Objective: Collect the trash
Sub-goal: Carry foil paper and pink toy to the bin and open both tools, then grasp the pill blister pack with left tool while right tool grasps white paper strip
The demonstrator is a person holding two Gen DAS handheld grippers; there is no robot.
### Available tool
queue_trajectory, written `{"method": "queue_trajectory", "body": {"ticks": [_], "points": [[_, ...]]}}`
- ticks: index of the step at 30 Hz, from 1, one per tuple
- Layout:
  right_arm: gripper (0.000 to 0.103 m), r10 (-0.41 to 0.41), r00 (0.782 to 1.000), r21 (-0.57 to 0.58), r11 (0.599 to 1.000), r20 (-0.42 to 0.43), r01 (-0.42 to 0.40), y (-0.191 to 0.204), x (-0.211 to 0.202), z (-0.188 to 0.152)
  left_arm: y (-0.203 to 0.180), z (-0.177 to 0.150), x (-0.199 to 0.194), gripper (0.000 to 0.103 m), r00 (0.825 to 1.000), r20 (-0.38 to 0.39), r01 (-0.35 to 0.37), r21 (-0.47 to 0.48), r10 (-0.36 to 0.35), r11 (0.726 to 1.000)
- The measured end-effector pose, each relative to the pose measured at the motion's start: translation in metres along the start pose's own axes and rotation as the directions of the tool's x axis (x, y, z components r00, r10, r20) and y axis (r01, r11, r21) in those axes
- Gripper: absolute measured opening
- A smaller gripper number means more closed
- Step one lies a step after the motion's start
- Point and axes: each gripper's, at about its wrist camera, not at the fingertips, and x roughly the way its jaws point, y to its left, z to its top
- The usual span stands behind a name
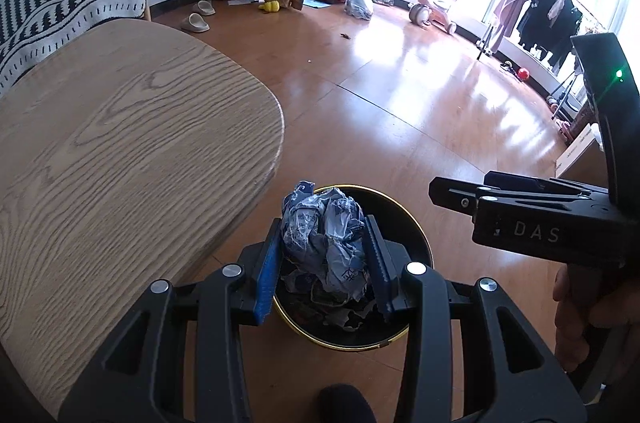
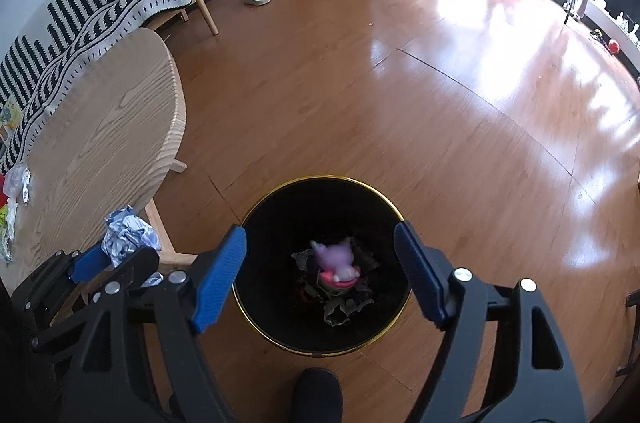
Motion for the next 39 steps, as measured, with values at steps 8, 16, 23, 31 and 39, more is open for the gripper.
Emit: {"method": "queue_trajectory", "body": {"ticks": [8,16,23,31,39], "points": [[0.074,-0.025,0.999,0.041,0.999,0.027,0.023,-0.014,-0.005,0.002,-0.011,-0.003,0.007,0.048,0.999,-0.013,0.03,0.015,-0.03,0.999],[0.074,-0.026,0.999,0.058,0.998,0.045,0.024,-0.016,-0.011,0.002,-0.014,-0.003,0.006,0.065,0.999,0.003,0.042,0.021,-0.042,0.999],[0.074,-0.015,0.999,0.041,0.999,0.05,0.013,-0.001,-0.012,0.004,0.003,-0.001,-0.011,0.07,1.0,0.02,0.018,0.003,-0.019,1.0],[0.077,0.044,0.997,-0.025,0.999,0.063,-0.043,0.067,-0.012,0.015,0.068,-0.002,-0.071,0.087,0.989,0.112,-0.086,-0.065,0.093,0.994],[0.079,0.171,0.984,-0.203,0.966,0.048,-0.158,0.22,-0.008,0.016,0.212,-0.034,-0.154,0.091,0.937,0.127,-0.275,-0.306,0.325,0.912]]}}
